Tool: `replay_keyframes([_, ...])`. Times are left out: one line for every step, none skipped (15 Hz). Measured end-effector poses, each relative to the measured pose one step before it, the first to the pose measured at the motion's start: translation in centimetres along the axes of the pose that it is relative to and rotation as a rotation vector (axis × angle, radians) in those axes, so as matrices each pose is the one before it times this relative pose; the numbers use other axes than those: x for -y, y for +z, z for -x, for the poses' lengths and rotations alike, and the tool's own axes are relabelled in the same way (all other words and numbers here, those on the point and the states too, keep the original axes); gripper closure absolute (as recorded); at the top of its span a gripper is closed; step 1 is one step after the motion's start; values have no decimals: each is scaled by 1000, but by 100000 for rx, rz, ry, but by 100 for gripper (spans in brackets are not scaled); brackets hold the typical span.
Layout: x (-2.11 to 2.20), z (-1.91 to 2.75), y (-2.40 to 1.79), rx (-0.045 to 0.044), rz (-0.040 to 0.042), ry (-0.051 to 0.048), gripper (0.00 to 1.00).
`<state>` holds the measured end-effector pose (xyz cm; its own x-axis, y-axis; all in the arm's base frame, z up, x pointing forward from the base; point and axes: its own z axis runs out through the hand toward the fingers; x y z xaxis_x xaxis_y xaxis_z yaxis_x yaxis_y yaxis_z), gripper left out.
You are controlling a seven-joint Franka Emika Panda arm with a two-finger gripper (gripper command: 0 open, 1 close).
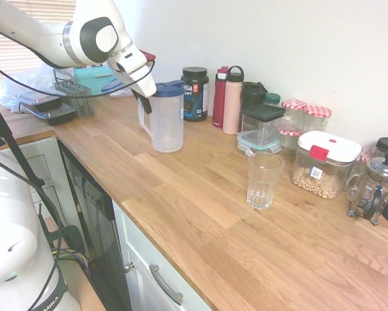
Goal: Pour me some water
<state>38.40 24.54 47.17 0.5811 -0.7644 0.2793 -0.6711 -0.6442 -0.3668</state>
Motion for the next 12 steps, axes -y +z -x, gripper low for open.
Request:
replay_keyframes([198, 53, 537, 59, -163, -2016, 100])
replay_keyframes([223, -143, 777, 302, 96, -1932, 100])
replay_keyframes([196, -367, 836, 620, 66, -1806, 100])
replay_keyframes([189, -487, 778, 726, -17, -1392, 100])
replay_keyframes([296, -606, 436, 322, -490, -928, 100])
replay_keyframes([252, -486, 342, 581, -406, -338, 100])
replay_keyframes([237, -383, 262, 655, -217, -59, 100])
replay_keyframes([163, -428, 206, 788, -176, 177, 0])
replay_keyframes([143, -296, 132, 746, -254, 167, 0])
replay_keyframes([101, -356, 105, 566, -166, 60, 0])
replay_keyframes([36, -250, 75, 261, -55, -469, 0])
replay_keyframes([9, -140, 60, -9, 52, -634, 0])
